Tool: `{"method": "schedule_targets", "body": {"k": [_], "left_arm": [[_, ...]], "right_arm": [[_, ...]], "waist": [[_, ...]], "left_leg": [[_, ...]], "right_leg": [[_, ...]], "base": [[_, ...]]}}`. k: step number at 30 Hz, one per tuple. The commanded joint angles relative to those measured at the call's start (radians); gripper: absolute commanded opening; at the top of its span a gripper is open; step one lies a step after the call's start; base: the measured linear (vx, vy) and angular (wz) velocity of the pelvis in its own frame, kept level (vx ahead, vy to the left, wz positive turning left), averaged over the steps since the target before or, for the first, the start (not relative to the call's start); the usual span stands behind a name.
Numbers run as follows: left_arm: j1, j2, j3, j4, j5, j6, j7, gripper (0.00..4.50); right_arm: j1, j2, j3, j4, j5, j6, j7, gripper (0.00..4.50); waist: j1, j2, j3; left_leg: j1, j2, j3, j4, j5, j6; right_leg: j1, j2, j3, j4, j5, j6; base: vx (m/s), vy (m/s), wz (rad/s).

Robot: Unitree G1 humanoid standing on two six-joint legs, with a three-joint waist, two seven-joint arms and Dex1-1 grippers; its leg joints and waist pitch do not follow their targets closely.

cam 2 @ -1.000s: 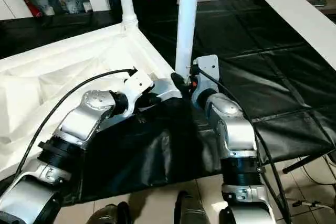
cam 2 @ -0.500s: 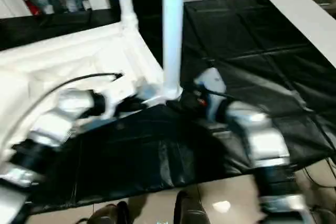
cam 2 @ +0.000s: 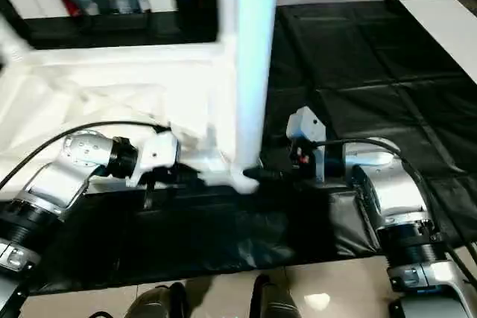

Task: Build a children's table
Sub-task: Rotate leg to tighten

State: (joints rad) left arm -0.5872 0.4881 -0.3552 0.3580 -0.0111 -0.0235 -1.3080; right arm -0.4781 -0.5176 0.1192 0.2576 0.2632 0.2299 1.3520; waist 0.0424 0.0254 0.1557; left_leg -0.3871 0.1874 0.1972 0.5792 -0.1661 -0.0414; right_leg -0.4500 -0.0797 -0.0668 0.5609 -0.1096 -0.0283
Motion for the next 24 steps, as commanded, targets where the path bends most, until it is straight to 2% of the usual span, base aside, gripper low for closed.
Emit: {"method": "schedule_targets", "body": {"k": [1, 11, 18, 20, 22, 23, 24], "left_arm": [[0.002, 0.000, -0.050, -0.025, 0.002, -0.034, -0.054, 0.00], [-0.005, 0.006, -0.056, -0.017, 0.001, -0.059, -0.087, 0.00], [-0.014, 0.000, -0.047, 0.008, 0.007, -0.057, -0.058, 0.00], [-0.019, -0.009, -0.031, 0.009, 0.015, -0.013, -0.011, 0.00], [-0.024, -0.018, -0.020, 0.009, 0.028, 0.023, 0.035, 0.00], [-0.031, -0.040, 0.001, 0.005, 0.037, 0.082, 0.107, 0.00], [-0.033, -0.048, 0.009, 0.002, 0.039, 0.104, 0.134, 0.00]], "right_arm": [[-0.017, -0.012, 0.010, -0.001, 0.028, 0.022, 0.039, 2.84], [-0.035, -0.033, 0.051, 0.016, 0.040, 0.055, 0.131, 2.11], [-0.030, -0.026, 0.058, 0.008, 0.046, 0.070, 0.138, 2.00], [-0.019, 0.001, 0.036, -0.018, 0.065, 0.124, 0.070, 2.00], [-0.005, 0.020, 0.030, -0.048, 0.064, 0.160, 0.009, 2.00], [0.015, 0.064, 0.021, -0.092, 0.040, 0.204, -0.119, 1.99], [0.023, 0.086, 0.017, -0.108, 0.025, 0.214, -0.177, 1.99]], "waist": [[-0.005, -0.010, -0.086], [-0.002, -0.011, -0.087], [0.001, -0.011, -0.088], [0.003, -0.004, -0.086], [0.002, -0.006, -0.084], [0.002, 0.003, -0.079], [-0.003, 0.000, -0.077]], "left_leg": [[0.022, 0.039, -0.013, -0.061, -0.204, 0.108], [0.021, 0.038, -0.013, -0.060, -0.188, 0.100], [0.021, 0.038, -0.012, -0.059, -0.186, 0.103], [0.021, 0.037, -0.013, -0.060, -0.192, 0.098], [0.022, 0.037, -0.013, -0.063, -0.207, 0.088], [0.023, 0.037, -0.015, -0.065, -0.215, 0.073], [0.023, 0.034, -0.016, -0.067, -0.238, 0.055]], "right_leg": [[0.070, -0.053, 0.042, -0.054, -0.351, -0.222], [0.069, -0.052, 0.042, -0.053, -0.352, -0.217], [0.070, -0.052, 0.042, -0.053, -0.345, -0.220], [0.070, -0.051, 0.042, -0.054, -0.356, -0.218], [0.069, -0.050, 0.041, -0.060, -0.386, -0.205], [0.066, -0.050, 0.041, -0.063, -0.411, -0.196], [0.064, -0.050, 0.039, -0.067, -0.451, -0.182]], "base": [[0.000, 0.000, 0.00], [0.000, 0.000, 0.00], [0.000, 0.000, 0.00], [0.000, 0.000, 0.00], [0.000, 0.000, 0.00], [0.000, 0.000, 0.00], [0.000, 0.000, 0.00]]}}
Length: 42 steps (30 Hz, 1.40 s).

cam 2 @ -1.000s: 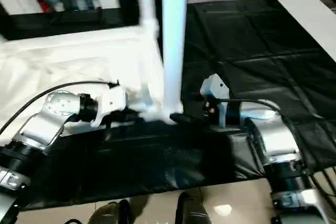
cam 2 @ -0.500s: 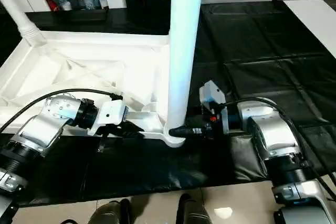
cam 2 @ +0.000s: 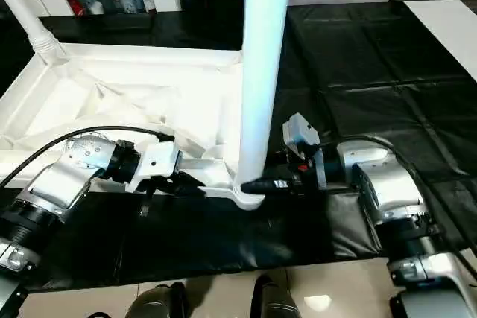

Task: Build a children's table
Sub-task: Rotate leg to tighten

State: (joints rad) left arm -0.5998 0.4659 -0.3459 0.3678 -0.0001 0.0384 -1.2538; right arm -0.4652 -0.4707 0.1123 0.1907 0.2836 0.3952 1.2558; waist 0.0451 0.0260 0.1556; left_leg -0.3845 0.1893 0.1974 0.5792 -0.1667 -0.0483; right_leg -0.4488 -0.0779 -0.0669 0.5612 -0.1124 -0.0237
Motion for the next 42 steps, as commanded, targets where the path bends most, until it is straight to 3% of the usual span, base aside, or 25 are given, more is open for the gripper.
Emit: {"method": "schedule_targets", "body": {"k": [1, 2, 3, 5, 7, 8, 11, 14, 17, 22, 26, 29, 34, 36, 42], "left_arm": [[-0.020, -0.026, 0.000, -0.007, 0.028, 0.042, 0.080, 0.00], [-0.023, -0.048, 0.013, -0.024, 0.029, 0.098, 0.128, 0.00], [-0.027, -0.069, 0.024, -0.038, 0.029, 0.145, 0.169, 0.00], [-0.037, -0.104, 0.038, -0.049, 0.036, 0.205, 0.232, 0.00], [-0.051, -0.141, 0.047, -0.048, 0.047, 0.249, 0.294, 0.00], [-0.062, -0.181, 0.058, -0.047, 0.054, 0.290, 0.354, 0.00], [-0.075, -0.230, 0.069, -0.050, 0.062, 0.335, 0.426, 0.00], [-0.085, -0.304, 0.086, -0.059, 0.068, 0.385, 0.514, 0.00], [-0.081, -0.323, 0.082, -0.073, 0.074, 0.404, 0.525, 0.00], [-0.070, -0.266, 0.072, -0.079, 0.089, 0.381, 0.486, 0.00], [-0.042, -0.162, 0.048, -0.085, 0.101, 0.293, 0.369, 0.00], [-0.024, -0.119, 0.039, -0.087, 0.092, 0.232, 0.299, 0.00], [-0.005, -0.047, 0.014, -0.068, 0.050, 0.092, 0.156, 0.00], [0.003, -0.025, 0.003, -0.057, 0.029, 0.032, 0.090, 0.00], [0.010, 0.009, -0.013, -0.048, -0.016, -0.007, -0.043, 0.00]], "right_arm": [[0.010, 0.039, 0.024, -0.041, 0.005, 0.048, -0.081, 1.99], [0.014, 0.093, 0.010, -0.066, -0.011, 0.089, -0.189, 1.99], [0.015, 0.138, -0.004, -0.084, -0.013, 0.120, -0.263, 1.99], [0.013, 0.201, -0.014, -0.103, -0.034, 0.154, -0.366, 1.99], [0.008, 0.258, -0.014, -0.107, -0.067, 0.175, -0.459, 1.99], [-0.003, 0.314, -0.025, -0.102, -0.096, 0.208, -0.557, 1.99], [-0.014, 0.377, -0.025, -0.102, -0.128, 0.224, -0.664, 1.99], [-0.028, 0.473, -0.036, -0.090, -0.134, 0.234, -0.795, 1.99], [-0.027, 0.485, -0.027, -0.085, -0.147, 0.201, -0.813, 2.68], [0.009, 0.431, -0.035, -0.116, -0.138, 0.175, -0.737, 2.99], [0.052, 0.286, -0.040, -0.139, -0.103, 0.121, -0.552, 3.40], [0.060, 0.214, -0.044, -0.138, -0.093, 0.078, -0.460, 3.65], [0.052, 0.077, -0.021, -0.088, -0.122, -0.078, -0.282, 3.65], [0.047, 0.040, -0.017, -0.074, -0.093, -0.089, -0.204, 3.65], [0.029, -0.020, 0.002, -0.029, -0.036, -0.107, -0.025, 3.49]], "waist": [[-0.008, -0.003, -0.077], [-0.014, -0.006, -0.074], [-0.019, 0.004, -0.070], [-0.031, -0.002, -0.071], [-0.045, 0.002, -0.069], [-0.053, 0.001, -0.067], [-0.065, 0.003, -0.069], [-0.071, 0.007, -0.074], [-0.069, 0.006, -0.077], [-0.061, 0.005, -0.087], [-0.055, 0.004, -0.094], [-0.051, 0.003, -0.098], [-0.039, 0.006, -0.096], [-0.036, 0.008, -0.096], [-0.020, 0.008, -0.093]], "left_leg": [[0.022, 0.029, -0.019, -0.067, -0.250, 0.053], [0.023, 0.025, -0.020, -0.068, -0.267, 0.042], [0.023, 0.023, -0.022, -0.068, -0.285, 0.034], [0.019, 0.019, -0.029, -0.070, -0.300, 0.023], [0.022, 0.018, -0.029, -0.069, -0.317, 0.018], [0.020, 0.015, -0.031, -0.069, -0.331, 0.019], [0.023, 0.011, -0.031, -0.066, -0.337, 0.027], [0.021, 0.013, -0.030, -0.068, -0.321, 0.039], [0.022, 0.016, -0.030, -0.071, -0.325, 0.049], [0.017, 0.021, -0.025, -0.070, -0.271, 0.070], [0.013, 0.021, -0.019, -0.063, -0.207, 0.110], [0.010, 0.020, -0.016, -0.058, -0.170, 0.128], [0.012, 0.022, -0.016, -0.056, -0.175, 0.120], [0.015, 0.024, -0.016, -0.057, -0.189, 0.116], [0.022, 0.032, -0.015, -0.060, -0.221, 0.108]], "right_leg": [[0.065, -0.052, 0.036, -0.072, -0.478, -0.176], [0.064, -0.052, 0.034, -0.079, -0.529, -0.150], [0.061, -0.053, 0.033, -0.081, -0.570, -0.135], [0.064, -0.053, 0.025, -0.089, -0.622, -0.102], [0.055, -0.050, 0.024, -0.095, -0.634, -0.090], [0.057, -0.048, 0.018, -0.100, -0.650, -0.081], [0.055, -0.047, 0.013, -0.108, -0.658, -0.066], [0.055, -0.047, 0.011, -0.111, -0.617, -0.073], [0.058, -0.046, 0.014, -0.106, -0.570, -0.083], [0.066, -0.049, 0.027, -0.085, -0.423, -0.138], [0.078, -0.050, 0.033, -0.070, -0.302, -0.192], [0.080, -0.050, 0.035, -0.062, -0.264, -0.216], [0.078, -0.047, 0.033, -0.064, -0.297, -0.212], [0.078, -0.046, 0.032, -0.064, -0.311, -0.215], [0.073, -0.046, 0.033, -0.062, -0.332, -0.225]], "base": [[0.000, 0.000, 0.00], [0.000, 0.000, 0.00], [0.000, 0.000, 0.00], [0.000, 0.000, 0.00], [0.000, 0.000, 0.00], [0.000, 0.000, 0.00], [0.000, 0.000, 0.00], [0.000, 0.000, 0.00], [0.000, 0.000, 0.00], [0.000, 0.000, 0.00], [0.000, 0.000, 0.00], [0.000, 0.000, 0.00], [0.000, 0.000, 0.00], [0.000, 0.000, 0.00], [0.000, 0.000, 0.00]]}}
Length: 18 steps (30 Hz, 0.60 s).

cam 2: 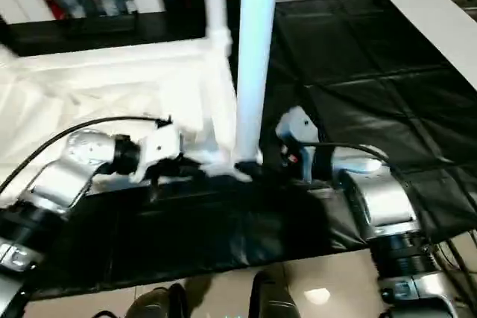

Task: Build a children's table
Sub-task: Rotate leg to tighten

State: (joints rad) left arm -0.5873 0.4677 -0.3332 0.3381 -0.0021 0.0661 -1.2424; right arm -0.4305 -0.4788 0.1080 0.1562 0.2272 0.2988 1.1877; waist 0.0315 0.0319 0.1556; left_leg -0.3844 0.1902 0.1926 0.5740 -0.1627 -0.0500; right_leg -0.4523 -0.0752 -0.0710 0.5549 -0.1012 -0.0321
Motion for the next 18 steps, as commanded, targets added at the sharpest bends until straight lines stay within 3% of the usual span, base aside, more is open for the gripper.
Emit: {"method": "schedule_targets", "body": {"k": [1, 3, 6, 11, 14, 18], "left_arm": [[-0.004, 0.015, -0.033, -0.017, -0.014, -0.043, -0.071, 0.00], [-0.010, 0.028, -0.045, -0.008, -0.018, -0.069, -0.111, 0.00], [-0.019, 0.034, -0.051, 0.005, -0.018, -0.092, -0.132, 0.00], [-0.032, 0.034, -0.051, 0.028, -0.015, -0.115, -0.152, 0.00], [-0.038, 0.032, -0.050, 0.039, -0.014, -0.123, -0.151, 0.00], [-0.043, 0.027, -0.047, 0.054, -0.015, -0.134, -0.148, 0.00]], "right_arm": [[-0.010, -0.017, 0.009, 0.012, 0.030, -0.005, 0.064, 3.49], [-0.022, -0.030, 0.021, 0.029, 0.051, -0.002, 0.125, 3.36], [-0.029, -0.040, 0.033, 0.039, 0.061, -0.001, 0.166, 3.04], [-0.035, -0.058, 0.054, 0.052, 0.067, -0.009, 0.229, 2.62], [-0.041, -0.060, 0.058, 0.064, 0.071, -0.013, 0.244, 2.23], [-0.046, -0.058, 0.062, 0.074, 0.076, -0.016, 0.258, 2.05]], "waist": [[-0.001, 0.000, -0.092], [0.004, -0.006, -0.091], [0.007, -0.004, -0.090], [0.006, -0.011, -0.086], [0.007, -0.010, -0.085], [0.006, -0.011, -0.085]], "left_leg": [[0.023, 0.033, -0.009, -0.055, -0.225, 0.109], [0.021, 0.032, -0.010, -0.055, -0.227, 0.104], [0.023, 0.033, -0.010, -0.054, -0.237, 0.098], [0.020, 0.031, -0.011, -0.056, -0.242, 0.087], [0.022, 0.031, -0.011, -0.055, -0.243, 0.087], [0.020, 0.031, -0.012, -0.055, -0.243, 0.089]], "right_leg": [[0.074, -0.050, 0.039, -0.056, -0.349, -0.215], [0.075, -0.051, 0.040, -0.055, -0.369, -0.211], [0.072, -0.052, 0.041, -0.057, -0.396, -0.204], [0.072, -0.053, 0.041, -0.060, -0.443, -0.181], [0.069, -0.053, 0.041, -0.063, -0.461, -0.176], [0.069, -0.053, 0.040, -0.063, -0.461, -0.173]], "base": [[0.000, 0.000, 0.00], [0.000, 0.000, 0.00], [0.000, 0.000, 0.00], [0.000, 0.000, 0.00], [0.000, 0.000, 0.00], [0.000, 0.000, 0.00]]}}
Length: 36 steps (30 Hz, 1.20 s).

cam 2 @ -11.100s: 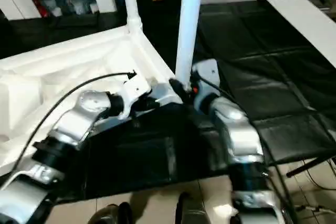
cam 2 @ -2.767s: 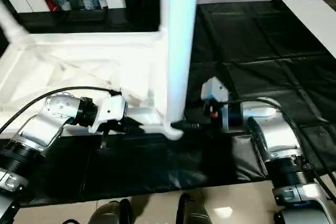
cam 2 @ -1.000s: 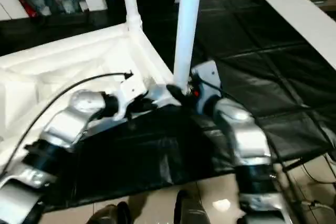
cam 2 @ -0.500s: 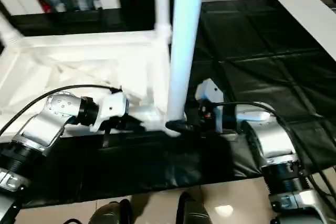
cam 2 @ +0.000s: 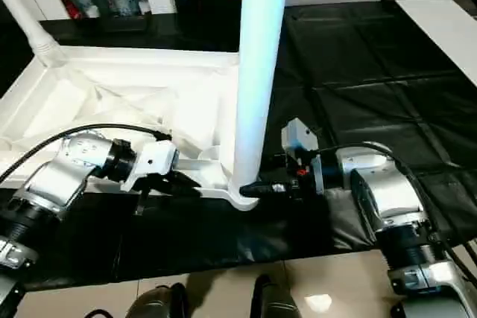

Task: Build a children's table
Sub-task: Rotate leg to tighten

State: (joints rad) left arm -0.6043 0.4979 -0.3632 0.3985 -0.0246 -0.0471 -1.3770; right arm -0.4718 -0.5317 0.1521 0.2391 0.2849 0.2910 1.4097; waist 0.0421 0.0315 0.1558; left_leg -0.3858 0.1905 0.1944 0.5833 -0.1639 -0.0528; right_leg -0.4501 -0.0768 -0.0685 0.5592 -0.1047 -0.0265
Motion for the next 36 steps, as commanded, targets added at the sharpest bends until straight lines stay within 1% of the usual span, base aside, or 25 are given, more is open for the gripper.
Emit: {"method": "schedule_targets", "body": {"k": [1, 4, 7, 8, 9, 11, 12, 13, 15, 16, 18, 19, 20, 21, 23, 24, 25, 26, 28, 29, 30, 32, 33, 34, 36], "left_arm": [[-0.026, -0.004, -0.016, -0.004, 0.008, -0.021, -0.014, 0.00], [-0.023, -0.011, -0.007, -0.005, 0.004, -0.006, 0.001, 0.00], [-0.024, -0.029, 0.012, -0.016, -0.007, 0.048, 0.042, 0.00], [-0.026, -0.037, 0.019, -0.021, -0.005, 0.078, 0.068, 0.00], [-0.028, -0.048, 0.026, -0.024, -0.003, 0.100, 0.094, 0.00], [-0.033, -0.074, 0.041, -0.034, -0.001, 0.153, 0.152, 0.00], [-0.035, -0.083, 0.044, -0.038, 0.004, 0.169, 0.174, 0.00], [-0.037, -0.088, 0.046, -0.041, 0.008, 0.179, 0.189, 0.00], [-0.047, -0.119, 0.052, -0.052, 0.031, 0.242, 0.260, 0.00], [-0.057, -0.150, 0.062, -0.056, 0.041, 0.288, 0.316, 0.00], [-0.079, -0.210, 0.082, -0.058, 0.058, 0.370, 0.423, 0.00], [-0.088, -0.237, 0.091, -0.056, 0.064, 0.398, 0.469, 0.00], [-0.102, -0.283, 0.103, -0.050, 0.077, 0.438, 0.547, 0.00], [-0.107, -0.298, 0.105, -0.048, 0.082, 0.448, 0.573, 0.00], [-0.114, -0.321, 0.111, -0.038, 0.090, 0.458, 0.616, 0.00], [-0.121, -0.344, 0.117, -0.029, 0.099, 0.471, 0.657, 0.00], [-0.124, -0.352, 0.118, -0.024, 0.102, 0.476, 0.672, 0.00], [-0.128, -0.364, 0.122, -0.018, 0.108, 0.483, 0.697, 0.00], [-0.133, -0.375, 0.129, -0.020, 0.120, 0.501, 0.721, 0.00], [-0.136, -0.366, 0.131, -0.017, 0.123, 0.493, 0.711, 0.00], [-0.136, -0.362, 0.130, -0.018, 0.125, 0.493, 0.707, 0.00], [-0.130, -0.345, 0.123, -0.023, 0.128, 0.484, 0.690, 0.00], [-0.125, -0.334, 0.120, -0.026, 0.125, 0.476, 0.678, 0.00], [-0.116, -0.313, 0.114, -0.027, 0.125, 0.451, 0.656, 0.00], [-0.102, -0.281, 0.109, -0.029, 0.120, 0.432, 0.618, 0.00]], "right_arm": [[-0.004, -0.004, 0.018, -0.010, 0.020, -0.006, 0.038, 2.01], [0.007, -0.001, 0.020, -0.025, 0.030, 0.012, 0.039, 1.97], [0.027, 0.025, 0.005, -0.060, 0.048, 0.068, -0.020, 1.96], [0.034, 0.049, -0.006, -0.079, 0.052, 0.102, -0.077, 1.96], [0.038, 0.063, -0.012, -0.089, 0.053, 0.119, -0.112, 1.96], [0.040, 0.102, -0.023, -0.103, 0.036, 0.159, -0.214, 1.96], [0.039, 0.119, -0.027, -0.106, 0.026, 0.178, -0.258, 1.96], [0.038, 0.131, -0.030, -0.109, 0.018, 0.190, -0.288, 1.96], [0.029, 0.184, -0.039, -0.111, -0.008, 0.213, -0.393, 1.96], [0.017, 0.226, -0.050, -0.109, -0.030, 0.229, -0.474, 1.96], [-0.006, 0.308, -0.067, -0.109, -0.066, 0.261, -0.623, 1.96], [-0.016, 0.347, -0.073, -0.106, -0.080, 0.269, -0.687, 1.96], [-0.035, 0.422, -0.088, -0.101, -0.099, 0.288, -0.809, 1.96], [-0.041, 0.448, -0.095, -0.099, -0.102, 0.298, -0.854, 1.96], [-0.055, 0.484, -0.102, -0.083, -0.106, 0.301, -0.905, 1.96], [-0.069, 0.518, -0.106, -0.069, -0.115, 0.299, -0.952, 1.96], [-0.074, 0.528, -0.103, -0.064, -0.121, 0.292, -0.966, 1.96], [-0.081, 0.542, -0.101, -0.056, -0.133, 0.280, -0.991, 2.31], [-0.082, 0.561, -0.109, -0.054, -0.146, 0.271, -1.017, 2.65], [-0.073, 0.554, -0.119, -0.054, -0.140, 0.261, -1.000, 2.65], [-0.069, 0.552, -0.122, -0.056, -0.141, 0.260, -0.997, 2.71], [-0.059, 0.535, -0.128, -0.063, -0.144, 0.251, -0.992, 3.10], [-0.052, 0.522, -0.130, -0.067, -0.142, 0.245, -0.981, 3.10], [-0.041, 0.489, -0.127, -0.074, -0.141, 0.228, -0.948, 3.11], [-0.024, 0.433, -0.125, -0.082, -0.138, 0.209, -0.889, 3.44]], "waist": [[-0.004, -0.010, -0.084], [-0.005, -0.012, -0.084], [-0.004, -0.012, -0.083], [-0.004, -0.013, -0.081], [-0.004, -0.008, -0.079], [-0.012, -0.012, -0.076], [-0.013, -0.002, -0.074], [-0.019, -0.007, -0.070], [-0.033, -0.010, -0.067], [-0.038, -0.005, -0.065], [-0.054, -0.004, -0.064], [-0.065, 0.001, -0.064], [-0.071, 0.004, -0.068], [-0.078, 0.010, -0.068], [-0.081, 0.012, -0.068], [-0.090, 0.013, -0.067], [-0.095, 0.009, -0.064], [-0.097, 0.010, -0.063], [-0.097, 0.013, -0.063], [-0.095, 0.009, -0.067], [-0.094, 0.009, -0.068], [-0.092, 0.011, -0.072], [-0.091, 0.012, -0.074], [-0.089, 0.012, -0.076], [-0.084, 0.009, -0.080]], "left_leg": [[0.022, 0.031, -0.013, -0.065, -0.243, 0.092], [0.021, 0.030, -0.013, -0.065, -0.242, 0.092], [0.022, 0.031, -0.012, -0.065, -0.238, 0.092], [0.020, 0.030, -0.014, -0.066, -0.240, 0.091], [0.021, 0.029, -0.016, -0.067, -0.247, 0.084], [0.020, 0.024, -0.017, -0.068, -0.267, 0.071], [0.023, 0.023, -0.018, -0.067, -0.276, 0.064], [0.023, 0.019, -0.020, -0.067, -0.293, 0.054], [0.022, 0.012, -0.027, -0.066, -0.321, 0.039], [0.023, 0.012, -0.027, -0.066, -0.325, 0.035], [0.021, 0.009, -0.031, -0.065, -0.339, 0.030], [0.016, 0.010, -0.034, -0.068, -0.342, 0.026], [0.013, 0.010, -0.040, -0.069, -0.337, 0.028], [0.012, 0.014, -0.043, -0.072, -0.343, 0.037], [0.012, 0.016, -0.045, -0.073, -0.349, 0.041], [0.017, 0.018, -0.045, -0.073, -0.369, 0.052], [0.024, 0.015, -0.042, -0.071, -0.389, 0.058], [0.021, 0.012, -0.041, -0.070, -0.377, 0.065], [0.023, 0.013, -0.039, -0.071, -0.366, 0.072], [0.021, 0.012, -0.039, -0.070, -0.347, 0.079], [0.019, 0.012, -0.038, -0.071, -0.333, 0.084], [0.015, 0.015, -0.037, -0.074, -0.289, 0.100], [0.013, 0.015, -0.036, -0.073, -0.273, 0.108], [0.013, 0.015, -0.036, -0.072, -0.268, 0.112], [0.013, 0.016, -0.033, -0.068, -0.231, 0.133]], "right_leg": [[0.067, -0.052, 0.038, -0.068, -0.460, -0.178], [0.067, -0.052, 0.038, -0.068, -0.466, -0.175], [0.066, -0.051, 0.039, -0.069, -0.471, -0.172], [0.066, -0.051, 0.037, -0.070, -0.486, -0.168], [0.064, -0.052, 0.036, -0.072, -0.508, -0.159], [0.064, -0.052, 0.032, -0.079, -0.561, -0.136], [0.061, -0.052, 0.032, -0.082, -0.583, -0.129], [0.059, -0.049, 0.027, -0.090, -0.629, -0.107], [0.059, -0.051, 0.017, -0.103, -0.713, -0.058], [0.057, -0.051, 0.017, -0.104, -0.718, -0.053], [0.057, -0.048, 0.007, -0.112, -0.732, -0.042], [0.064, -0.048, 0.000, -0.112, -0.715, -0.042], [0.070, -0.052, -0.006, -0.113, -0.692, -0.040], [0.071, -0.053, -0.012, -0.114, -0.653, -0.054], [0.073, -0.054, -0.016, -0.116, -0.631, -0.061], [0.070, -0.054, -0.020, -0.117, -0.574, -0.083], [0.066, -0.054, -0.022, -0.121, -0.576, -0.090], [0.070, -0.057, -0.020, -0.119, -0.573, -0.093], [0.067, -0.059, -0.017, -0.119, -0.565, -0.094], [0.072, -0.059, -0.015, -0.115, -0.544, -0.098], [0.074, -0.060, -0.013, -0.113, -0.527, -0.101], [0.077, -0.060, -0.006, -0.101, -0.451, -0.131], [0.079, -0.061, -0.004, -0.095, -0.420, -0.145], [0.080, -0.061, -0.003, -0.094, -0.407, -0.149], [0.082, -0.060, 0.004, -0.082, -0.336, -0.179]], "base": [[0.000, 0.000, 0.00], [0.000, 0.000, 0.00], [0.000, 0.000, 0.00], [0.000, 0.000, 0.00], [0.000, 0.000, 0.00], [0.000, 0.000, 0.00], [0.000, 0.000, 0.00], [0.000, 0.000, 0.00], [0.000, 0.000, 0.00], [0.000, 0.000, 0.00], [0.000, 0.000, 0.00], [0.000, 0.000, 0.00], [0.000, 0.000, 0.00], [0.000, 0.000, 0.00], [0.000, 0.000, 0.00], [0.000, 0.000, 0.00], [0.000, 0.000, 0.00], [0.000, 0.000, 0.00], [0.000, 0.000, 0.00], [0.000, 0.000, 0.00], [0.000, 0.000, 0.00], [0.000, 0.000, 0.00], [0.000, 0.000, 0.00], [0.000, 0.000, 0.00], [0.000, 0.000, 0.00]]}}
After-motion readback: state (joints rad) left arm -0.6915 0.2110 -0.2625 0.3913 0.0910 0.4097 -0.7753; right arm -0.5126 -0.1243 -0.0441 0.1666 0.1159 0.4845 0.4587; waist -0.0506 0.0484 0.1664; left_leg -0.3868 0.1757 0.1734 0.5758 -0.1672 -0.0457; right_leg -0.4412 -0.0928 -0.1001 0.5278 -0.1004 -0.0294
